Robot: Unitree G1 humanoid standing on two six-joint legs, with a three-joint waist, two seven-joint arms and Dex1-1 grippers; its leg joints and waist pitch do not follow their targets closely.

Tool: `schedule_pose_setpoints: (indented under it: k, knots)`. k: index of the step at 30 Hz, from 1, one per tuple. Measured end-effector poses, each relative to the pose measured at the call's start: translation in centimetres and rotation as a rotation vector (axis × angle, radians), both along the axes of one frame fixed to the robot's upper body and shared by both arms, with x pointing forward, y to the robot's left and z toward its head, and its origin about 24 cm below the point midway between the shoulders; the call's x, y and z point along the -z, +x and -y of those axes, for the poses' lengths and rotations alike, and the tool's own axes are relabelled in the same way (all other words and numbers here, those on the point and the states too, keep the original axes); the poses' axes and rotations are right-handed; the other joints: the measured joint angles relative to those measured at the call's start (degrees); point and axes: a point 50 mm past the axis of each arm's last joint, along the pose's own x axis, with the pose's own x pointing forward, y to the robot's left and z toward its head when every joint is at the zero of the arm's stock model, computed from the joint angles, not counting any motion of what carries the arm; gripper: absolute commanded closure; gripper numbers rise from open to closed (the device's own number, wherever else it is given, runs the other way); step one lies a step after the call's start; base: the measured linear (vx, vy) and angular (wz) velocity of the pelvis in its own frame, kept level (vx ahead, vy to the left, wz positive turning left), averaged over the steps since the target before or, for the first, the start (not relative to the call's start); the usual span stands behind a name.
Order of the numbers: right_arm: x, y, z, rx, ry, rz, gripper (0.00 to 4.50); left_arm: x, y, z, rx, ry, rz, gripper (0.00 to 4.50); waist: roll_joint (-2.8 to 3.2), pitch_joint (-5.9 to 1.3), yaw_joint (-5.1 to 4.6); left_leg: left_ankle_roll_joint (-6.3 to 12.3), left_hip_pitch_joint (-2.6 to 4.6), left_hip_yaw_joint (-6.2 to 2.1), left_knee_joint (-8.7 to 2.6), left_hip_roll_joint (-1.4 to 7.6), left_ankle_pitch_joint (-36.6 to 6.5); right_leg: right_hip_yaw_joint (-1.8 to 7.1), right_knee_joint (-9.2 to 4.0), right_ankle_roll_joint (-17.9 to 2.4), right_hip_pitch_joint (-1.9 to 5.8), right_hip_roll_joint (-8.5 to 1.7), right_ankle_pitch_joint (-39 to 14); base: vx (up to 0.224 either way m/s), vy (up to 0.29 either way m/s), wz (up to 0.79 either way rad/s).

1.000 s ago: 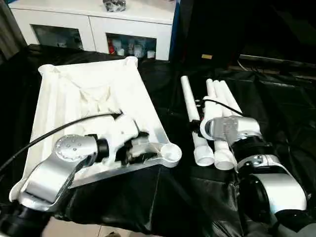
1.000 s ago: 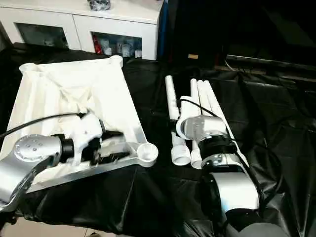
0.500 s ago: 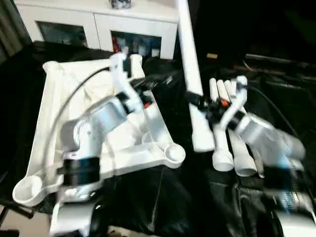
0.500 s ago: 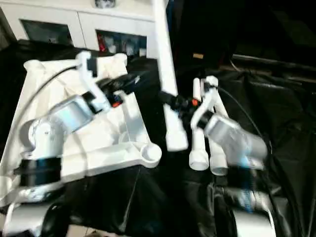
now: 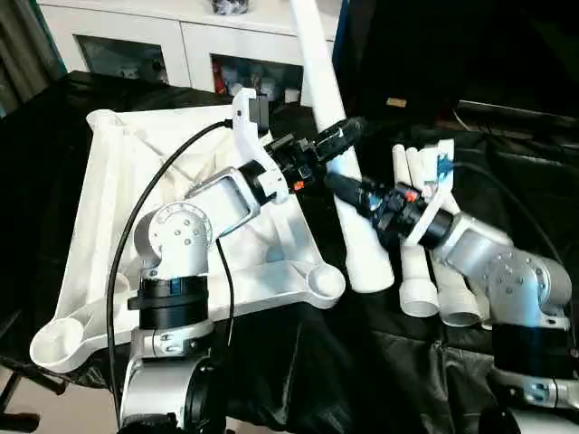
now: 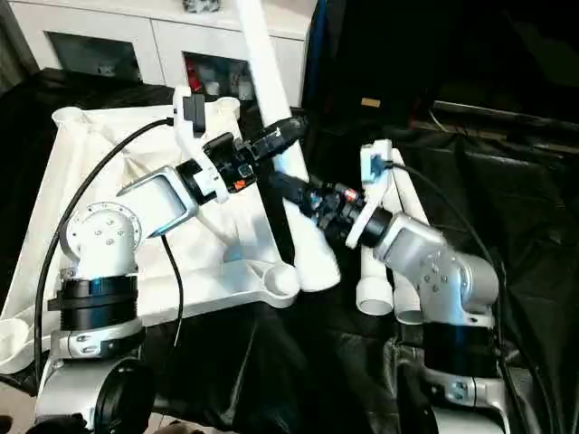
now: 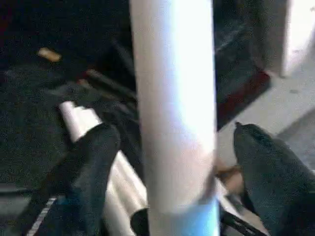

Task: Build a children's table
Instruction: Pick table leg

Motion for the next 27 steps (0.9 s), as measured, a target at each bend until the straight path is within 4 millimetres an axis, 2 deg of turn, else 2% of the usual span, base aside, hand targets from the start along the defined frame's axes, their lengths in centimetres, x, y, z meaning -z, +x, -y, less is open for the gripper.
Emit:
schedule_pose_setpoints:
  k: [1,3,4,10,11,18,19,27]
  knots:
    - [0.0,0.1,-0.1,0.024,-0.021,0.003,2.72,0.3,0.1,0.2,-0.03,0.017,-0.019,0.82,0.08,0.01,-0.02,0.0,0.0,-0.01,0.0,0.0,0.0,0.0,-0.01,0.0,0.01,0.0,0.0,0.0,0.0,0.0]
    - [0.0,0.3,-0.4,0.064,-0.062,0.008,2.72,0.5,0.4,0.2,-0.084,0.045,-0.036,0.85,0.28,0.12,-0.08,0.0,-0.02,-0.02,0.0,0.0,0.0,-0.01,-0.02,0.0,0.0,0.0,0.0,0.0,0.0,0.0]
    - [0.1,0.3,-0.7,0.084,-0.081,0.001,2.72,0.5,0.5,0.1,-0.115,0.065,-0.034,1.04,0.4,0.17,-0.2,0.0,-0.03,-0.02,0.0,0.0,0.0,-0.01,-0.02,0.0,0.0,0.0,0.0,0.0,0.0,0.0]
    - [0.4,0.5,-2.2,0.166,-0.23,0.026,2.72,0.6,1.2,0.0,-0.252,0.12,-0.023,1.42,1.04,0.33,-0.96,0.0,-0.11,-0.06,-0.01,0.0,0.0,-0.06,-0.05,0.0,-0.04,0.0,0.0,0.0,0.0,0.0]
    - [0.3,0.5,-2.3,0.168,-0.243,0.032,2.72,0.6,1.3,0.0,-0.259,0.116,-0.021,1.64,1.08,0.34,-1.05,0.0,-0.12,-0.06,-0.01,0.0,0.0,-0.06,-0.06,0.0,-0.04,0.0,0.0,0.0,0.0,0.0]
    - [0.1,0.3,-3.4,0.164,-0.272,0.062,2.72,0.5,1.3,-0.3,-0.254,0.07,-0.035,2.09,1.42,0.37,-1.16,0.0,-0.11,-0.07,-0.01,0.0,0.0,-0.07,-0.07,0.0,-0.04,0.0,0.0,0.0,0.0,0.0]
    - [0.0,0.2,-3.5,0.165,-0.274,0.069,2.72,0.5,1.3,-0.3,-0.246,0.06,-0.036,2.27,1.43,0.37,-1.16,-0.01,-0.11,-0.07,-0.01,0.0,0.0,-0.07,-0.07,0.0,-0.04,0.0,0.0,0.0,0.0,0.0]
    - [-0.2,0.2,-3.8,0.177,-0.294,0.1,2.72,0.2,1.2,-0.3,-0.23,0.008,-0.046,2.65,1.42,0.37,-1.15,0.0,-0.12,-0.07,-0.01,0.0,0.0,-0.06,-0.07,0.0,-0.03,0.0,0.0,0.0,0.0,0.0]
